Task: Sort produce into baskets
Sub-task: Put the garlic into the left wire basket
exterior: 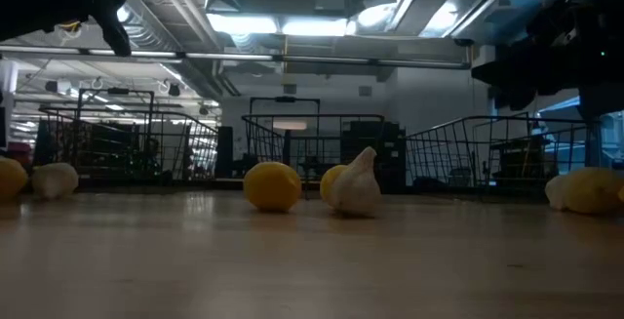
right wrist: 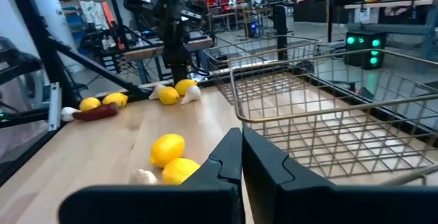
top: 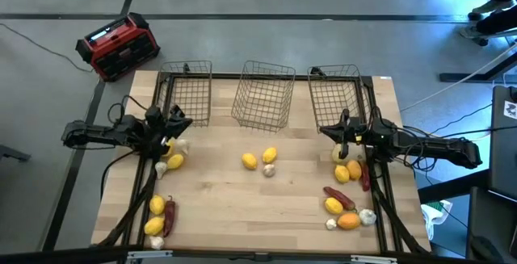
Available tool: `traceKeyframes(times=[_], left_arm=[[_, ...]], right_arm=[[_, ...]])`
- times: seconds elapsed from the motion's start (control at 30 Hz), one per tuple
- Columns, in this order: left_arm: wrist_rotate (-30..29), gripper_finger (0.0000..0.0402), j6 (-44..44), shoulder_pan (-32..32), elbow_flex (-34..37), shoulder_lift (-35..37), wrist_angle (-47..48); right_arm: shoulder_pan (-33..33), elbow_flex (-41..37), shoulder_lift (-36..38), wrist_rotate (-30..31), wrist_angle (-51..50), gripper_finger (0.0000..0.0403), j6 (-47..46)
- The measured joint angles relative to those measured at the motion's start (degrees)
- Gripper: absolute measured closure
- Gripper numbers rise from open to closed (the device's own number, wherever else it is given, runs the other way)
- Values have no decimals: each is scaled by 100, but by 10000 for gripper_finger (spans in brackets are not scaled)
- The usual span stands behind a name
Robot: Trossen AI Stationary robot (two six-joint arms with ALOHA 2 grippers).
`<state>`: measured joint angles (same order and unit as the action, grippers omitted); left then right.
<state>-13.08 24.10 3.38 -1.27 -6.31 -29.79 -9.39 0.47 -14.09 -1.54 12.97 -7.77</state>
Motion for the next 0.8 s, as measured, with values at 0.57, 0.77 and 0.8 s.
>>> traceKeyframes(times=[0.57, 0.77, 0.8], left_arm=[[119, 394, -859, 2, -2679, -4006, 81], [141, 394, -396, 2, -3427, -5146, 38], [147, 394, -338, 2, -3526, -5324, 28]], right_arm=[[0, 0, -2, -18, -213, 388, 11], [0, 0, -2, -20, -297, 388, 11], [0, 0, -2, -20, -295, 388, 11]])
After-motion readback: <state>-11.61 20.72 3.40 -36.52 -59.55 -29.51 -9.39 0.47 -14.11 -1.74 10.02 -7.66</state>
